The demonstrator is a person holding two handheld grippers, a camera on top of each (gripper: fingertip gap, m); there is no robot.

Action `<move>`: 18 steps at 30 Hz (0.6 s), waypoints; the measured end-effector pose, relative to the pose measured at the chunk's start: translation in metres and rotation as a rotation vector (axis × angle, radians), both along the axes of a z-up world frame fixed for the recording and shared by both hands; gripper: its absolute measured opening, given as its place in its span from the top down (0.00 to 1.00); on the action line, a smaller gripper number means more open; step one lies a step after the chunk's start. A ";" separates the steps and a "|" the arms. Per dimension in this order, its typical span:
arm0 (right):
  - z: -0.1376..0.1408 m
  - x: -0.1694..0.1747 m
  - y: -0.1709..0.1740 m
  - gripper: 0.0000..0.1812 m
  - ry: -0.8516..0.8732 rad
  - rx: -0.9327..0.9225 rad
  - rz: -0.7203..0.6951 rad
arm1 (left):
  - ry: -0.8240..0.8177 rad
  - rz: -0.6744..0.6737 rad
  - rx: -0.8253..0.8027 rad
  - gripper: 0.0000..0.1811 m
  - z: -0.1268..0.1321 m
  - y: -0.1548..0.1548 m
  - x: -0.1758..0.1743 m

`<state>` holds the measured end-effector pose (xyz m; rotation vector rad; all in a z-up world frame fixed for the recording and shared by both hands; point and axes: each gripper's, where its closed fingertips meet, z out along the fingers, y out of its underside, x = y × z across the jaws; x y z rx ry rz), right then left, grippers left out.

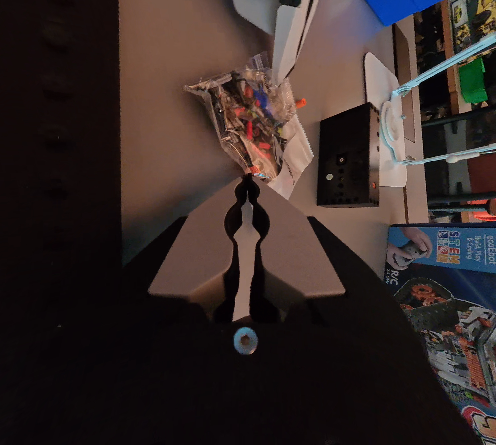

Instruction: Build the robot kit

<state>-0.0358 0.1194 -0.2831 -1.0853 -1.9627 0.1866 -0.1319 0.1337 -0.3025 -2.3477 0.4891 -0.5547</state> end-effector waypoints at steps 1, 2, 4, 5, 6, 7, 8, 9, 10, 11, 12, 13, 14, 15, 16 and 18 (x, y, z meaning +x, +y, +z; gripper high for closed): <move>0.004 0.000 0.000 1.00 0.006 -0.009 -0.001 | 0.003 -0.012 0.003 1.00 0.000 -0.001 0.001; 0.008 0.000 0.000 1.00 0.012 -0.022 0.000 | 0.007 -0.025 0.006 1.00 0.000 -0.001 0.002; 0.017 0.001 0.001 1.00 0.024 -0.054 -0.002 | 0.006 -0.037 0.014 1.00 0.001 -0.001 0.004; 0.021 0.002 0.001 1.00 0.026 -0.076 -0.006 | 0.003 -0.045 0.027 0.99 0.003 -0.001 0.005; 0.024 0.003 0.001 1.00 0.027 -0.099 -0.008 | 0.001 -0.048 0.044 0.97 0.006 -0.001 0.006; 0.028 0.004 0.002 1.00 0.027 -0.123 -0.013 | 0.000 -0.052 0.061 0.95 0.009 -0.001 0.007; 0.030 0.006 0.003 1.00 0.021 -0.149 -0.019 | -0.002 -0.066 0.083 0.94 0.013 -0.001 0.008; 0.033 0.007 0.003 1.00 0.013 -0.167 -0.019 | 0.001 -0.078 0.106 0.92 0.016 -0.002 0.009; 0.036 0.007 0.003 1.00 0.010 -0.178 -0.014 | 0.008 -0.087 0.122 0.91 0.018 -0.002 0.009; 0.037 0.007 0.002 1.00 -0.001 -0.189 -0.008 | 0.018 -0.095 0.133 0.90 0.019 -0.002 0.009; 0.037 0.008 0.002 1.00 -0.019 -0.188 -0.001 | 0.030 -0.106 0.136 0.90 0.018 -0.003 0.009; 0.038 0.009 0.002 1.00 -0.036 -0.181 0.007 | 0.041 -0.116 0.129 0.91 0.016 -0.005 0.009; 0.038 0.010 0.002 1.00 -0.050 -0.185 0.013 | 0.047 -0.126 0.122 0.92 0.014 -0.006 0.010; 0.039 0.010 0.001 1.00 -0.056 -0.196 0.020 | 0.046 -0.131 0.117 0.92 0.013 -0.007 0.011; 0.040 0.010 0.001 1.00 -0.064 -0.202 0.026 | 0.046 -0.131 0.116 0.92 0.012 -0.007 0.011; 0.043 0.010 0.002 1.00 -0.077 -0.194 0.033 | 0.046 -0.142 0.116 0.92 0.011 -0.009 0.013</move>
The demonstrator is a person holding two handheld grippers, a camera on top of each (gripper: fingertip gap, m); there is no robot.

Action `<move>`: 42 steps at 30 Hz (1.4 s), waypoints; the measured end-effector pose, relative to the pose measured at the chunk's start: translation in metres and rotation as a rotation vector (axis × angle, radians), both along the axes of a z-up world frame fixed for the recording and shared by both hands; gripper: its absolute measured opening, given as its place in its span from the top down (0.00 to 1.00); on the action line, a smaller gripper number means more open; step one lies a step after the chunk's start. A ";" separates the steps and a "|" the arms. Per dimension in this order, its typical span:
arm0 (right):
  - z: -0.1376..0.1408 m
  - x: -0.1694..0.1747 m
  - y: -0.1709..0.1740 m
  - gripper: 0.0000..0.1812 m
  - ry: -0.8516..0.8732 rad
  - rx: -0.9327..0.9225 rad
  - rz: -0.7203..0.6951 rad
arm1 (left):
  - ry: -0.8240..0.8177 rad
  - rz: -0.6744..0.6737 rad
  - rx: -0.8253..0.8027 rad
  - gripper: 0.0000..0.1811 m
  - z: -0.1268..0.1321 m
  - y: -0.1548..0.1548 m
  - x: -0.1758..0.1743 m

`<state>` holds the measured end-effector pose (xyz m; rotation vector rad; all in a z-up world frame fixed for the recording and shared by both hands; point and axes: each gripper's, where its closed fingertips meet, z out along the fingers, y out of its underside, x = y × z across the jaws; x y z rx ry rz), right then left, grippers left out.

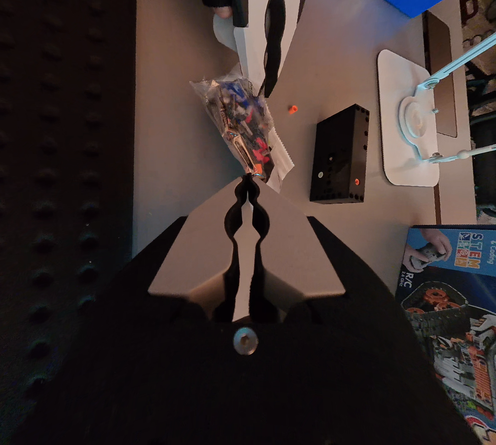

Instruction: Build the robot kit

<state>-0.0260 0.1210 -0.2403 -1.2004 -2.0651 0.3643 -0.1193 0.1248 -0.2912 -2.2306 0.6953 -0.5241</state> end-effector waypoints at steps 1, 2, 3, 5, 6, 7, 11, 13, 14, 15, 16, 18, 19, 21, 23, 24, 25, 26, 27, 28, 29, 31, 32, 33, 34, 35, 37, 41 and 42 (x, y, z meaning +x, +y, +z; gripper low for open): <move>0.003 0.000 0.001 1.00 0.002 -0.007 -0.001 | 0.005 -0.002 0.004 0.92 0.000 0.000 0.000; 0.005 0.001 0.002 1.00 -0.008 -0.012 0.000 | 0.008 -0.002 0.004 0.93 0.000 0.000 -0.001; 0.006 0.002 0.004 1.00 -0.023 -0.002 -0.001 | 0.005 -0.006 0.001 0.93 0.000 -0.001 0.000; 0.009 0.003 0.004 1.00 -0.041 -0.012 0.006 | 0.003 -0.008 0.000 0.93 -0.001 -0.001 0.000; 0.011 0.004 0.005 1.00 -0.045 -0.015 0.012 | 0.005 -0.009 -0.004 0.93 -0.002 -0.001 0.000; 0.012 0.004 0.006 1.00 -0.052 -0.013 0.013 | 0.003 -0.013 -0.006 0.93 -0.002 -0.002 0.000; 0.016 0.006 0.005 1.00 -0.071 -0.072 0.035 | 0.002 -0.010 -0.004 0.93 -0.002 -0.002 -0.001; 0.018 0.007 0.006 1.00 -0.074 -0.094 0.036 | -0.001 -0.010 -0.004 0.93 -0.003 -0.002 -0.001; 0.018 0.008 0.007 1.00 -0.089 -0.103 0.038 | 0.001 -0.010 -0.004 0.93 -0.003 -0.002 -0.002; 0.018 0.009 0.008 1.00 -0.104 -0.102 0.041 | 0.008 -0.008 -0.005 0.93 -0.004 -0.002 -0.002; 0.018 0.010 0.009 1.00 -0.110 -0.099 0.043 | 0.011 -0.008 -0.007 0.93 -0.005 -0.002 -0.002; 0.018 0.012 0.008 1.00 -0.138 -0.100 0.060 | 0.010 -0.007 -0.006 0.93 -0.006 -0.002 -0.002; 0.019 0.012 0.009 1.00 -0.148 -0.093 0.064 | 0.012 -0.006 -0.005 0.93 -0.005 -0.002 -0.003; 0.021 0.012 0.009 1.00 -0.152 -0.105 0.070 | 0.010 -0.006 -0.004 0.94 -0.005 -0.002 -0.003; 0.019 0.015 0.013 1.00 -0.174 -0.103 0.066 | 0.011 -0.004 -0.006 0.94 -0.006 -0.002 -0.004; 0.019 0.015 0.013 1.00 -0.183 -0.105 0.067 | 0.008 -0.003 -0.007 0.94 -0.006 -0.002 -0.004; 0.019 0.016 0.013 1.00 -0.189 -0.113 0.071 | 0.008 -0.002 -0.007 0.94 -0.006 -0.002 -0.004; 0.019 0.017 0.013 1.00 -0.192 -0.118 0.074 | 0.006 -0.001 -0.007 0.94 -0.006 -0.002 -0.005; 0.020 0.017 0.014 1.00 -0.193 -0.117 0.074 | 0.004 0.000 -0.006 0.94 -0.005 -0.002 -0.005; 0.021 0.017 0.015 1.00 -0.192 -0.119 0.075 | 0.004 0.003 -0.003 0.95 -0.005 -0.002 -0.005; 0.022 0.018 0.015 1.00 -0.194 -0.128 0.080 | 0.003 0.003 -0.004 0.95 -0.005 -0.002 -0.006; 0.022 0.019 0.015 1.00 -0.203 -0.135 0.088 | 0.004 0.004 -0.005 0.95 -0.005 -0.002 -0.006; 0.023 0.020 0.016 1.00 -0.210 -0.132 0.088 | 0.006 0.004 -0.005 0.95 -0.005 -0.002 -0.006; 0.022 0.021 0.017 1.00 -0.216 -0.131 0.088 | 0.007 0.003 -0.004 0.95 -0.005 -0.003 -0.006; 0.023 0.021 0.017 1.00 -0.218 -0.129 0.086 | 0.008 0.003 -0.004 0.95 -0.005 -0.003 -0.006; 0.023 0.022 0.018 1.00 -0.217 -0.126 0.084 | 0.008 0.002 -0.004 0.95 -0.005 -0.003 -0.006; 0.022 0.024 0.021 1.00 -0.218 -0.112 0.080 | 0.011 0.008 0.001 0.95 -0.005 -0.002 -0.007; 0.021 0.030 0.020 1.00 -0.213 -0.122 0.076 | 0.004 0.012 0.000 0.95 -0.004 -0.002 -0.008; 0.022 0.031 0.022 1.00 -0.212 -0.114 0.067 | 0.005 0.012 0.001 0.95 -0.004 -0.002 -0.008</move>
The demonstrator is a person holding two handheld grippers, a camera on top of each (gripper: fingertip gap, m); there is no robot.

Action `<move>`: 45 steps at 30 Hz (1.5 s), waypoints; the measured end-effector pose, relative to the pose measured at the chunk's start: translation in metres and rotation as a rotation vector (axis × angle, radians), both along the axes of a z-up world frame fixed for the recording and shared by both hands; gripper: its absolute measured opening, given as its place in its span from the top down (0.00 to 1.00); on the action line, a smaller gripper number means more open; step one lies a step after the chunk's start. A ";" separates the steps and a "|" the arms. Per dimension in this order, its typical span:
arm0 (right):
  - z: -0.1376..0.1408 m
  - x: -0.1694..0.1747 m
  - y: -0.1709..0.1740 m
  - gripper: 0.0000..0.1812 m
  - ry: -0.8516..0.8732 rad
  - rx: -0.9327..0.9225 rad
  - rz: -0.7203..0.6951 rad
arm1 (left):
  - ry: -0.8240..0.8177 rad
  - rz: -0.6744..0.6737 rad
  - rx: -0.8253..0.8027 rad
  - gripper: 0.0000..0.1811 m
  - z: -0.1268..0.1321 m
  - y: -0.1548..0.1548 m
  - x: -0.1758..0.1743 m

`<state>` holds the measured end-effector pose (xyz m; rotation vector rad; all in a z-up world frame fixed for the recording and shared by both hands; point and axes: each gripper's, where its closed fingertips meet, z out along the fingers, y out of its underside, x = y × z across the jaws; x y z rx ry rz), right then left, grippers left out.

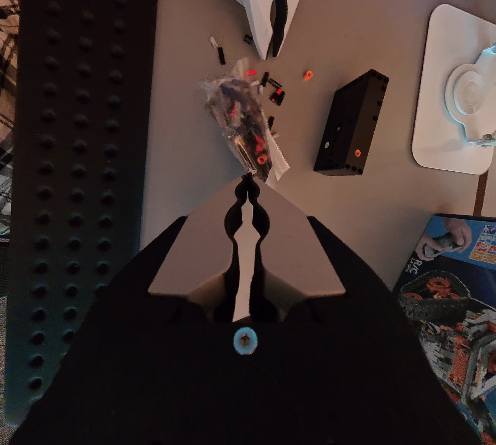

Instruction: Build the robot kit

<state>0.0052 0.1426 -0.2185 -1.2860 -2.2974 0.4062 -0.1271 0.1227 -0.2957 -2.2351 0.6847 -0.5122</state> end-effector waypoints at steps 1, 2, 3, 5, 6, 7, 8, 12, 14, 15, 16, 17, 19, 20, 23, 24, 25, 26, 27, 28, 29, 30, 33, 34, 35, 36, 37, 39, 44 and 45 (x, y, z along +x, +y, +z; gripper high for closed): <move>0.002 0.001 0.000 1.00 0.005 -0.001 -0.006 | 0.002 0.001 0.003 0.95 0.000 0.000 0.000; 0.003 0.002 -0.002 1.00 0.013 -0.012 -0.004 | 0.002 0.000 0.003 0.95 0.000 0.000 0.000; 0.003 0.003 -0.004 1.00 0.018 -0.023 0.001 | 0.001 0.000 0.002 0.95 0.000 0.001 0.001; 0.001 0.007 0.000 1.00 0.019 -0.009 -0.016 | 0.005 0.005 0.009 0.95 0.001 0.001 -0.001; 0.000 0.010 0.004 1.00 0.024 -0.007 -0.028 | 0.003 0.006 0.014 0.94 0.002 0.002 -0.001; -0.001 0.013 0.005 1.00 0.031 -0.012 -0.033 | 0.001 0.006 0.017 0.94 0.003 0.002 -0.001; -0.003 0.015 0.007 1.00 0.039 -0.012 -0.033 | 0.004 0.006 0.019 0.94 0.003 0.002 -0.001; -0.014 0.026 0.019 1.00 0.060 0.021 -0.059 | 0.035 0.002 0.027 0.94 0.002 0.005 -0.003; -0.019 0.031 0.018 1.00 0.084 0.008 -0.048 | 0.055 -0.003 0.039 0.93 0.003 0.006 -0.003; -0.023 0.034 0.018 1.00 0.089 0.008 -0.046 | 0.063 -0.010 0.043 0.93 0.004 0.006 -0.003; -0.026 0.037 0.019 1.00 0.085 0.009 -0.048 | 0.071 -0.020 0.045 0.93 0.003 0.006 -0.002; -0.030 0.041 0.019 1.00 0.078 0.001 -0.051 | 0.082 -0.026 0.047 0.93 0.002 0.006 -0.001; -0.035 0.046 0.017 0.99 0.077 -0.033 -0.053 | 0.109 -0.040 0.049 0.93 0.000 0.008 0.002; -0.036 0.047 0.015 0.97 0.081 -0.052 -0.056 | 0.131 -0.039 0.047 0.93 -0.002 0.010 0.003; -0.035 0.049 0.013 0.93 0.109 -0.085 -0.066 | 0.154 -0.034 0.017 0.92 -0.004 0.015 0.005; -0.034 0.048 0.013 0.93 0.121 -0.090 -0.068 | 0.154 -0.035 0.004 0.92 -0.005 0.016 0.007; -0.032 0.047 0.013 0.93 0.132 -0.095 -0.068 | 0.162 -0.039 -0.008 0.91 -0.007 0.016 0.009; -0.030 0.046 0.012 0.93 0.143 -0.100 -0.066 | 0.162 -0.039 -0.010 0.92 -0.007 0.017 0.011; -0.029 0.045 0.011 0.93 0.154 -0.106 -0.065 | 0.162 -0.031 -0.021 0.92 -0.007 0.018 0.012; -0.028 0.044 0.011 0.93 0.162 -0.108 -0.064 | 0.162 -0.024 -0.031 0.92 -0.007 0.019 0.012; -0.027 0.043 0.011 0.93 0.166 -0.107 -0.065 | 0.163 -0.017 -0.039 0.92 -0.007 0.020 0.011; -0.027 0.042 0.012 0.93 0.170 -0.106 -0.066 | 0.168 -0.009 -0.042 0.93 -0.007 0.021 0.011; -0.025 0.036 0.013 0.94 0.195 -0.116 -0.060 | 0.220 -0.011 -0.027 0.97 -0.008 0.022 0.010; -0.024 0.034 0.013 0.94 0.203 -0.117 -0.057 | 0.235 -0.019 -0.018 0.99 -0.008 0.022 0.011; -0.023 0.032 0.013 0.94 0.211 -0.117 -0.053 | 0.252 -0.023 -0.006 0.99 -0.008 0.022 0.012; -0.021 0.030 0.012 0.95 0.220 -0.120 -0.048 | 0.275 -0.035 0.011 0.99 -0.008 0.022 0.013; -0.020 0.028 0.012 0.95 0.230 -0.125 -0.044 | 0.300 -0.047 0.029 0.99 -0.008 0.022 0.014; -0.016 0.022 0.013 0.95 0.257 -0.128 -0.049 | 0.325 -0.057 0.055 0.99 -0.008 0.024 0.014; 0.006 -0.012 0.023 0.95 0.397 -0.169 -0.145 | 0.295 -0.075 0.183 0.99 0.011 0.029 0.019; 0.010 -0.020 0.025 0.95 0.423 -0.187 -0.172 | 0.277 -0.089 0.250 0.99 0.022 0.031 0.023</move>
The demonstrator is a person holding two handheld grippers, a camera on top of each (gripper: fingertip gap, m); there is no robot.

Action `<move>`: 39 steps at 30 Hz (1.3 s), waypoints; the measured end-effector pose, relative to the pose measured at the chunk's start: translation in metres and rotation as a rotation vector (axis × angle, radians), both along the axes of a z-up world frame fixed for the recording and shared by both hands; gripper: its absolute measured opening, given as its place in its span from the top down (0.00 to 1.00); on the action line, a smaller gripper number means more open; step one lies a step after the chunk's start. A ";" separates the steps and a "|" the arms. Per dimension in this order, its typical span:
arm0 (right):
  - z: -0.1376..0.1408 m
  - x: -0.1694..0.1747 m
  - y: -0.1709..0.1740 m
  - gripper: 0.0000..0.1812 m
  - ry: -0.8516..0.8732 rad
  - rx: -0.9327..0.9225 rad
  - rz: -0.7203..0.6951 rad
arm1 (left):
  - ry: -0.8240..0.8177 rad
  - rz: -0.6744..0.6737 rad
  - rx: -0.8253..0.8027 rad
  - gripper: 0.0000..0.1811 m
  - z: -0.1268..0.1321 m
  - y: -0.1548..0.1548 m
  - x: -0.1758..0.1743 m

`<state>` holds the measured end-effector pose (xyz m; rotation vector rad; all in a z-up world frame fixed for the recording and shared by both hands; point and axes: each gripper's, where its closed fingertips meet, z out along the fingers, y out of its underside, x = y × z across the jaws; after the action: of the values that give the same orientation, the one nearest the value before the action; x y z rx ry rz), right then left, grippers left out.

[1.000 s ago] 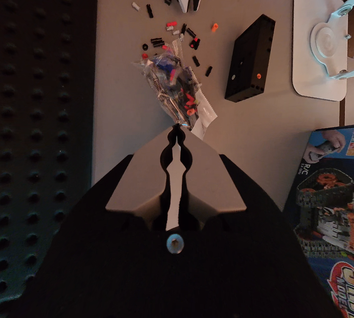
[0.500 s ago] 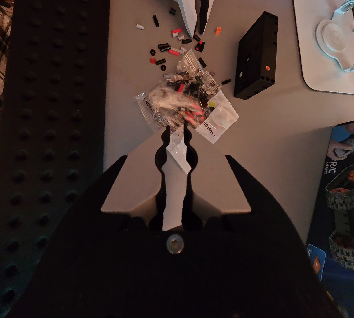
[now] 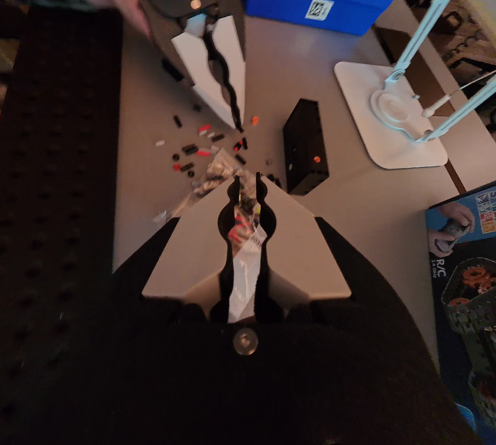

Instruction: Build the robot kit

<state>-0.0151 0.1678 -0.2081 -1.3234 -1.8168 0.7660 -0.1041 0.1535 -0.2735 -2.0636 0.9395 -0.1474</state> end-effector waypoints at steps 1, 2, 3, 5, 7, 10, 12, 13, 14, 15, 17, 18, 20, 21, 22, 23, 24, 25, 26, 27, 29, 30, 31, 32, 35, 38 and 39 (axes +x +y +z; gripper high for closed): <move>0.005 -0.008 0.001 0.94 0.025 -0.032 -0.017 | -0.014 -0.009 0.055 0.99 0.011 0.002 0.002; 0.008 -0.017 0.000 0.94 0.046 -0.079 -0.026 | -0.023 -0.017 0.113 0.99 0.022 0.004 0.004; 0.012 -0.024 -0.001 0.94 0.062 -0.132 -0.031 | -0.031 -0.039 0.175 0.99 0.034 0.005 0.008; 0.015 -0.038 -0.006 0.94 0.082 -0.216 -0.011 | -0.025 -0.058 0.295 0.99 0.056 0.007 0.013; 0.016 -0.049 -0.008 0.93 0.089 -0.247 -0.002 | 0.012 -0.087 0.388 0.99 0.071 0.006 0.018; 0.020 -0.061 -0.006 0.93 0.130 -0.289 0.005 | 0.095 -0.122 0.486 0.99 0.083 0.006 0.023; 0.024 -0.064 -0.007 0.94 0.152 -0.344 0.025 | 0.116 -0.138 0.532 1.00 0.088 0.005 0.026; 0.026 -0.064 -0.008 0.94 0.161 -0.362 0.035 | 0.113 -0.143 0.530 0.99 0.089 0.005 0.026; 0.027 -0.064 -0.009 0.94 0.167 -0.380 0.045 | 0.108 -0.147 0.538 1.00 0.090 0.005 0.026; 0.027 -0.064 -0.010 0.95 0.167 -0.395 0.053 | 0.104 -0.151 0.556 0.99 0.092 0.005 0.026; 0.027 -0.064 -0.011 0.97 0.174 -0.408 0.063 | 0.102 -0.156 0.554 0.99 0.092 0.006 0.026; 0.028 -0.065 -0.011 0.99 0.181 -0.416 0.068 | 0.111 -0.159 0.566 0.99 0.093 0.007 0.025; 0.029 -0.066 -0.009 0.99 0.189 -0.423 0.065 | 0.135 -0.163 0.575 1.00 0.093 0.009 0.024; 0.030 -0.066 -0.009 0.99 0.196 -0.429 0.066 | 0.140 -0.164 0.583 0.99 0.094 0.010 0.024; 0.032 -0.067 -0.008 0.99 0.207 -0.441 0.068 | 0.146 -0.172 0.581 0.99 0.093 0.011 0.025; 0.035 -0.068 -0.007 0.98 0.216 -0.449 0.070 | 0.160 -0.177 0.582 0.99 0.092 0.012 0.025; 0.036 -0.068 -0.007 0.98 0.217 -0.451 0.074 | 0.168 -0.177 0.592 0.99 0.092 0.013 0.025; 0.035 -0.069 -0.007 0.99 0.210 -0.442 0.075 | 0.162 -0.175 0.596 0.99 0.093 0.014 0.025; 0.035 -0.069 -0.006 1.00 0.205 -0.431 0.072 | 0.155 -0.173 0.591 0.99 0.093 0.014 0.025; 0.036 -0.070 -0.005 1.00 0.206 -0.427 0.073 | 0.148 -0.172 0.593 0.99 0.093 0.015 0.025; 0.037 -0.071 -0.005 1.00 0.205 -0.420 0.081 | 0.141 -0.172 0.598 0.99 0.094 0.016 0.025; 0.036 -0.072 -0.005 1.00 0.199 -0.411 0.082 | 0.141 -0.170 0.595 0.99 0.094 0.017 0.024; 0.037 -0.072 -0.004 1.00 0.201 -0.407 0.079 | 0.137 -0.169 0.601 0.99 0.094 0.018 0.024; 0.038 -0.072 -0.002 1.00 0.204 -0.408 0.076 | 0.131 -0.166 0.606 0.99 0.096 0.018 0.023; 0.040 -0.072 0.003 0.95 0.211 -0.407 0.069 | 0.119 -0.154 0.625 0.99 0.101 0.020 0.020; 0.041 -0.073 0.002 0.96 0.210 -0.400 0.079 | 0.129 -0.161 0.630 0.99 0.100 0.021 0.021; 0.041 -0.073 0.002 0.99 0.206 -0.394 0.081 | 0.132 -0.160 0.631 0.99 0.100 0.021 0.022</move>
<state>-0.0882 0.1700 -0.1676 -1.3582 -1.6144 1.3065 -0.0824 0.1748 -0.1732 -1.4294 1.0672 0.1855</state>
